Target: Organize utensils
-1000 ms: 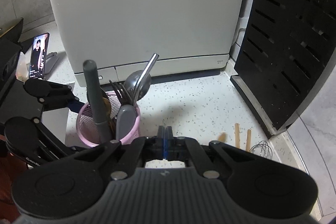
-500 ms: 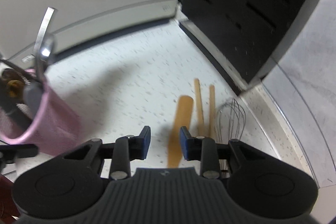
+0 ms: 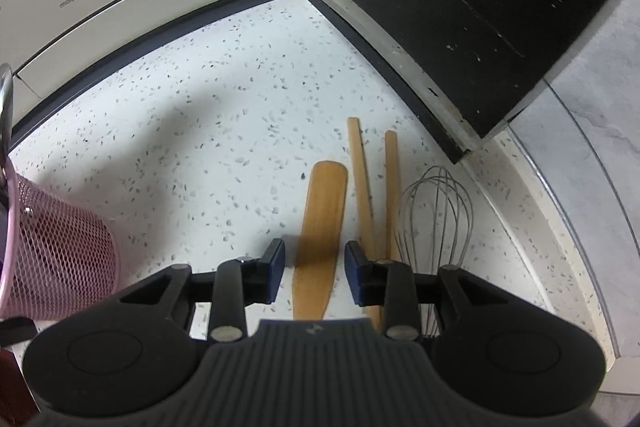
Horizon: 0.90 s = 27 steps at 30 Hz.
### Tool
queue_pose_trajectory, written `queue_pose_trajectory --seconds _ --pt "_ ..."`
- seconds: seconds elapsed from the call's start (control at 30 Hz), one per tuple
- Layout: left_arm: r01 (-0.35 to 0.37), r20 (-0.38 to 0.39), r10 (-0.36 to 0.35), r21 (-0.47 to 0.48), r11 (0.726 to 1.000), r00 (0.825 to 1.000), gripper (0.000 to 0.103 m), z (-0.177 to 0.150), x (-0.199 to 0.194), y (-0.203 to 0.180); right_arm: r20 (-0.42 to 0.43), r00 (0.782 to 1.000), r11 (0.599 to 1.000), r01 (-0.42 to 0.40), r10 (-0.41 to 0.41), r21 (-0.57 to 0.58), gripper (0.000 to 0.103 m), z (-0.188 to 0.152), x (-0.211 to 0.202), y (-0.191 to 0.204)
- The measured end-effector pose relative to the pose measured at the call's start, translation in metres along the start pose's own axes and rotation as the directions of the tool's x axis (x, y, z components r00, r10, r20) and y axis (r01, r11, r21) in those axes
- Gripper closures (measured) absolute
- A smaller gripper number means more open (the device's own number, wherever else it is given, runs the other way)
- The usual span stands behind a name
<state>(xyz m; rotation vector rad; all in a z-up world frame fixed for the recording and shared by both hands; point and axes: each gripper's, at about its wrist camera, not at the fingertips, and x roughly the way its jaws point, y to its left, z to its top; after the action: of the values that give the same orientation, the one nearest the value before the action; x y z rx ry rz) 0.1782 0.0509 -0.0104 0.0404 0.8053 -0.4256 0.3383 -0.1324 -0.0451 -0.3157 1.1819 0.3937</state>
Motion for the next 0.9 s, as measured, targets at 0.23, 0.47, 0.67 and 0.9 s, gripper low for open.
queue_pose_trajectory --seconds 0.23,0.47,0.67,0.9 --pt "0.0 -0.001 0.0 0.001 1.0 1.0 0.009 0.0 0.0 -0.001 -0.019 1.0 1.0 -0.018 0.018 -0.002 0.085 0.008 0.008 0.001" --pt "0.0 -0.001 0.0 0.001 1.0 1.0 0.009 0.0 0.0 -0.001 0.028 0.999 0.999 -0.034 0.034 0.001 0.086 0.0 0.005 -0.005" --pt "-0.001 -0.002 0.001 0.0 1.0 1.0 0.009 0.0 0.0 -0.001 0.097 0.994 0.999 -0.053 0.054 -0.01 0.086 -0.009 -0.02 -0.005" --pt "0.0 -0.001 0.0 0.0 1.0 1.0 0.009 0.0 0.0 -0.001 0.196 0.976 0.995 -0.096 0.097 -0.016 0.086 -0.016 -0.055 -0.001"
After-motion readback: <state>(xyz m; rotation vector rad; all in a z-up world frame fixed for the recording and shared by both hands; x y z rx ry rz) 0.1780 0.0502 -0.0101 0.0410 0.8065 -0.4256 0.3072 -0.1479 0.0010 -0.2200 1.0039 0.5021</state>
